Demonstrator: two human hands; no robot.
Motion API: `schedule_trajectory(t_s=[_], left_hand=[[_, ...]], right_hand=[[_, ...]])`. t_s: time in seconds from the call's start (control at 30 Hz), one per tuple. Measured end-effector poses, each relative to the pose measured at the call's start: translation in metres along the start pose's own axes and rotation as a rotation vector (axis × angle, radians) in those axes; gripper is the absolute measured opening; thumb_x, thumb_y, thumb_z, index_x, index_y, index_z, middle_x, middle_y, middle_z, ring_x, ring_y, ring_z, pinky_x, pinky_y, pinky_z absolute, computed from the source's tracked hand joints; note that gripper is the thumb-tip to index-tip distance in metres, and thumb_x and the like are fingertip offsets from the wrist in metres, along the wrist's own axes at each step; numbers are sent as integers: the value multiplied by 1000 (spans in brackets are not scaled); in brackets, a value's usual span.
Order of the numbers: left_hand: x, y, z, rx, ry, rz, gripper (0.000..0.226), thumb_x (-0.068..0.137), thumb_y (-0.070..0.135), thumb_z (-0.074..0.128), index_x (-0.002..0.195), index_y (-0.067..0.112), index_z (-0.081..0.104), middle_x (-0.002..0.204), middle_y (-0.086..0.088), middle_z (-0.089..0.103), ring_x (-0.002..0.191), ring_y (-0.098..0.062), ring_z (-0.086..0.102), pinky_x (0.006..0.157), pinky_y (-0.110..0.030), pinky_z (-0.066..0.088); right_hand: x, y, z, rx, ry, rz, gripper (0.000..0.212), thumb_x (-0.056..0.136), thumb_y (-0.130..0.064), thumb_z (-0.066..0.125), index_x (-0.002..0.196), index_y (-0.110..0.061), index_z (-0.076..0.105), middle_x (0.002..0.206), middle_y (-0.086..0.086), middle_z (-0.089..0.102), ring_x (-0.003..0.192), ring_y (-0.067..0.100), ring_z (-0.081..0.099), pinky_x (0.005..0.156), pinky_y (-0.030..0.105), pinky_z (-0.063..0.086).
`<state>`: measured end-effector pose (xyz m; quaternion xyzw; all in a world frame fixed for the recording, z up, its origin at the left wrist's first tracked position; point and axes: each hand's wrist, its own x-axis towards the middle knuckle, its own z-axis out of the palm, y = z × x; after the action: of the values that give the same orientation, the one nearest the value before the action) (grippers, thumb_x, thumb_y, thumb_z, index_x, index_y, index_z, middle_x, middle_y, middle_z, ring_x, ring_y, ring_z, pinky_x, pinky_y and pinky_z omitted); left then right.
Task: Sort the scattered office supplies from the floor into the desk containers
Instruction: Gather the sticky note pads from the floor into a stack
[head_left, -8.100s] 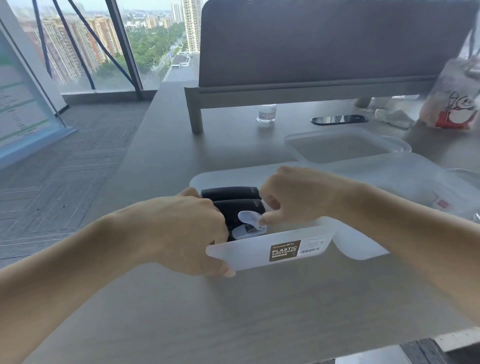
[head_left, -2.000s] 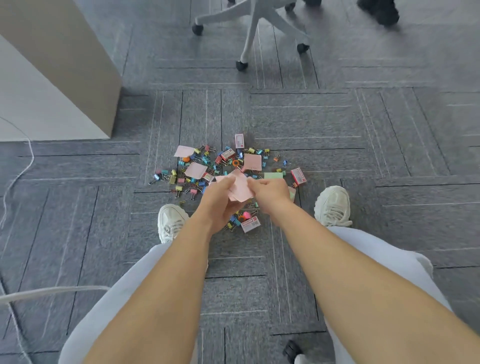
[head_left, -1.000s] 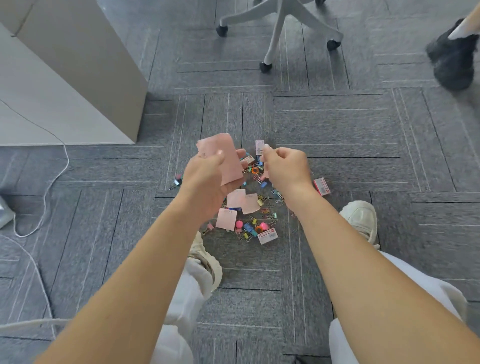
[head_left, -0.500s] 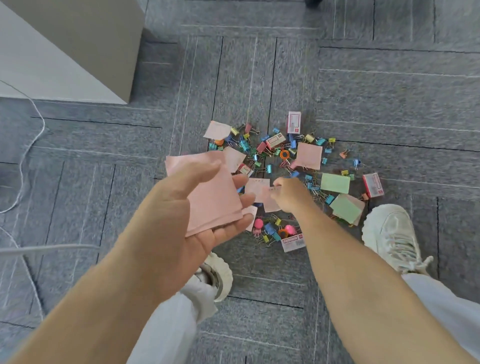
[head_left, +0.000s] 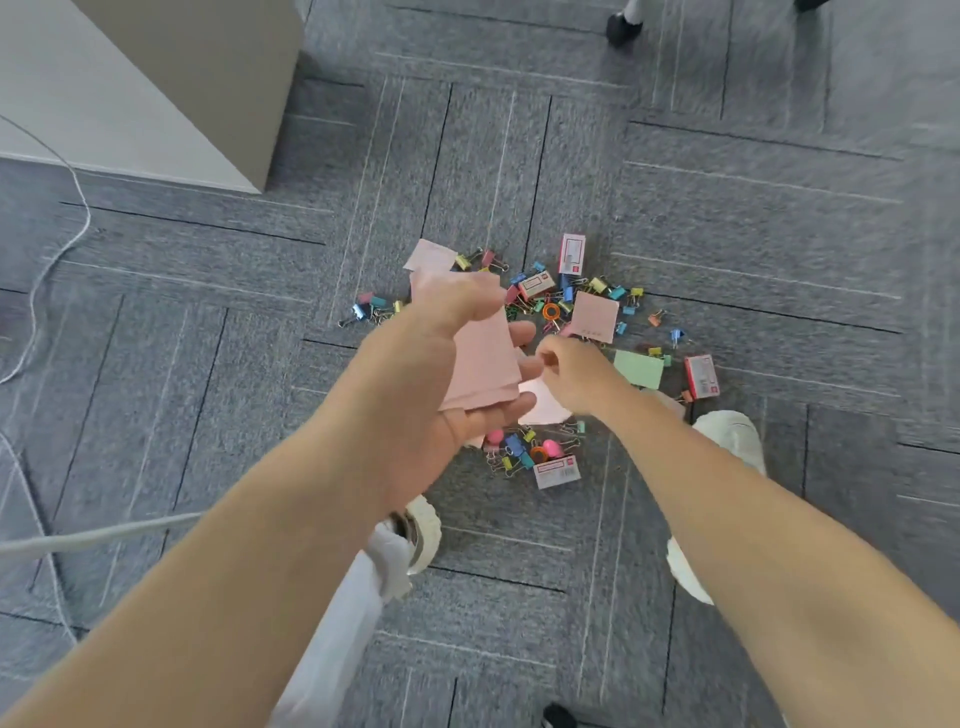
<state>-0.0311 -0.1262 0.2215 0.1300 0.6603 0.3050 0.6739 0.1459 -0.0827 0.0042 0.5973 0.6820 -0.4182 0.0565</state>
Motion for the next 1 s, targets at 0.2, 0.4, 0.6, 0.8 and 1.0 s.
schedule_trajectory(t_s=[0.2, 0.4, 0.6, 0.8, 1.0], left_hand=[[-45, 11, 19, -103, -127, 145, 21, 96, 29, 57, 115, 20, 58, 115, -15, 71, 93, -30, 71, 81, -45, 60], [-56, 6, 32, -33, -215, 89, 35, 93, 39, 59, 118, 16, 58, 105, -14, 74, 92, -30, 70, 89, -53, 56], [-63, -1, 45, -90, -495, -81, 50, 85, 57, 57, 111, 17, 68, 100, -13, 65, 90, -32, 66, 82, -52, 55], [-61, -7, 51, -153, -667, -110, 60, 79, 67, 53, 110, 16, 64, 100, -14, 67, 95, -35, 64, 92, -61, 49], [-57, -6, 53, -104, -622, -46, 51, 77, 67, 55, 89, 19, 70, 89, -10, 67, 85, -31, 67, 96, -66, 45]], right_hand=[[-129, -60, -112, 396, 199, -128, 13, 95, -4, 56, 96, -14, 64, 84, 2, 68, 69, 14, 57, 59, 19, 45], [-215, -91, -147, 739, 368, -259, 27, 78, -5, 81, 85, -23, 61, 78, -5, 74, 73, 13, 66, 63, 31, 55], [-214, -103, -147, 606, 288, -366, 26, 89, -1, 68, 85, -27, 71, 89, -12, 73, 84, -2, 67, 77, 14, 50], [-201, -104, -144, 698, 329, -306, 12, 83, -15, 77, 83, -27, 76, 112, -2, 68, 105, 4, 64, 92, 25, 50], [-199, -114, -141, 901, 329, -314, 12, 86, -8, 72, 81, -19, 73, 69, -12, 71, 64, 1, 65, 54, 16, 49]])
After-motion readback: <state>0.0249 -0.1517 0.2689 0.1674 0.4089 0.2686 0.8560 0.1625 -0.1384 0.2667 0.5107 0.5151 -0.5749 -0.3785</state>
